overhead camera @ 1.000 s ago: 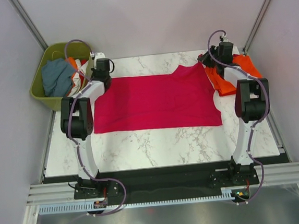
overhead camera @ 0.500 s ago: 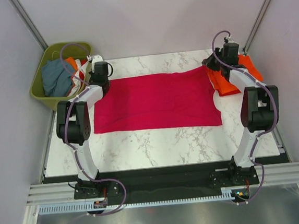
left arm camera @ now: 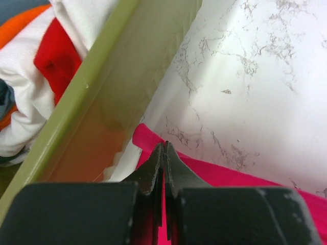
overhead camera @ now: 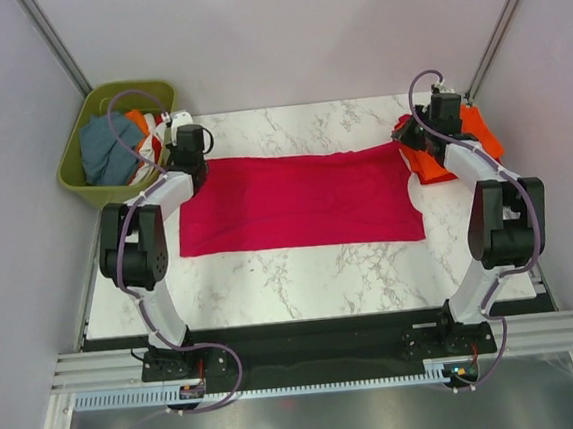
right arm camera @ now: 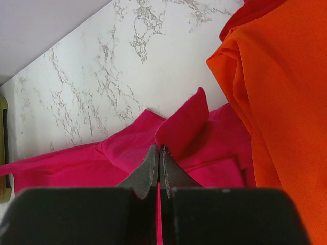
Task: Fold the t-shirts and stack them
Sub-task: Fold the tshirt
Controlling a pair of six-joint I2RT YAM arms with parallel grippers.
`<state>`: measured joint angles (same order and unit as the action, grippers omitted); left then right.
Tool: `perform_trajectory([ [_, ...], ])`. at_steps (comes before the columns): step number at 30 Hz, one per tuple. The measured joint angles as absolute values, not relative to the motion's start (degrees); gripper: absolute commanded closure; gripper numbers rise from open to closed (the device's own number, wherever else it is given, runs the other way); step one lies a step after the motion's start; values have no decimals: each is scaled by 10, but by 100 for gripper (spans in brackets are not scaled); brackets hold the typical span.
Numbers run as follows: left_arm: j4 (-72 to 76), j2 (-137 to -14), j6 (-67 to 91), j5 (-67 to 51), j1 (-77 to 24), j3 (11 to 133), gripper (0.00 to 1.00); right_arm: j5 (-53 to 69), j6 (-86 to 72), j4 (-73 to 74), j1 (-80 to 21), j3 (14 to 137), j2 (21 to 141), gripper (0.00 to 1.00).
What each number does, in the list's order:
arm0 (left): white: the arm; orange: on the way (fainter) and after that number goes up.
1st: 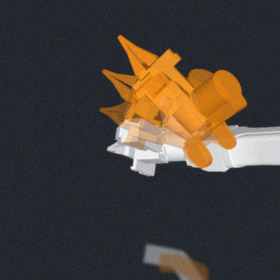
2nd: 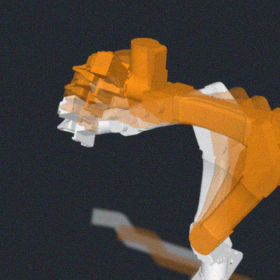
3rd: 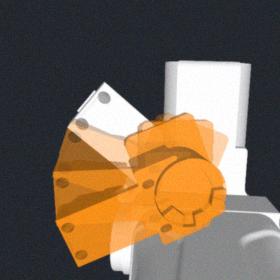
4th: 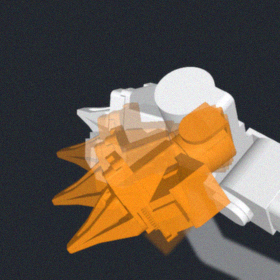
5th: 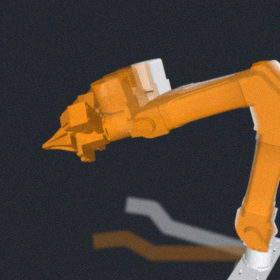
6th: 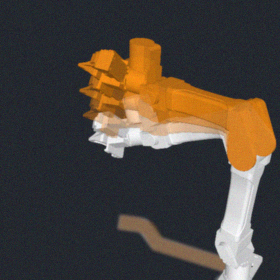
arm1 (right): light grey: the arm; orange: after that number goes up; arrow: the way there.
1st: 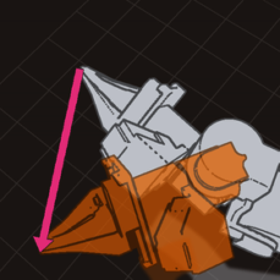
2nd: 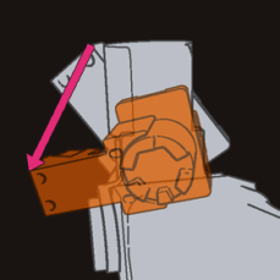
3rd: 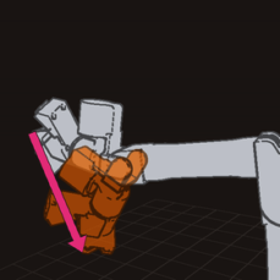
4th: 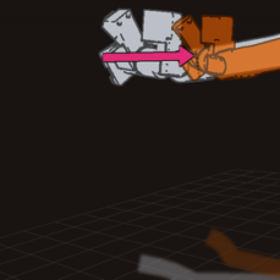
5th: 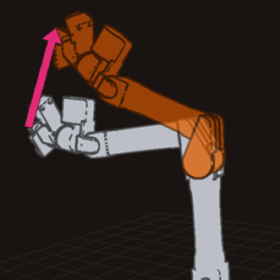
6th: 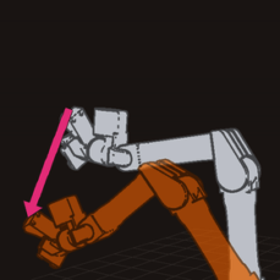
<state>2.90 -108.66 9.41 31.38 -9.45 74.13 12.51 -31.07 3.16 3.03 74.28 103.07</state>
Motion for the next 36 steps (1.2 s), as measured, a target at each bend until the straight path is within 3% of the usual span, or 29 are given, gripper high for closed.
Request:
perform_trajectory([
  [36,121,-953,109,283,-100,554,98,93,-290,82,31,606,863,100],
])
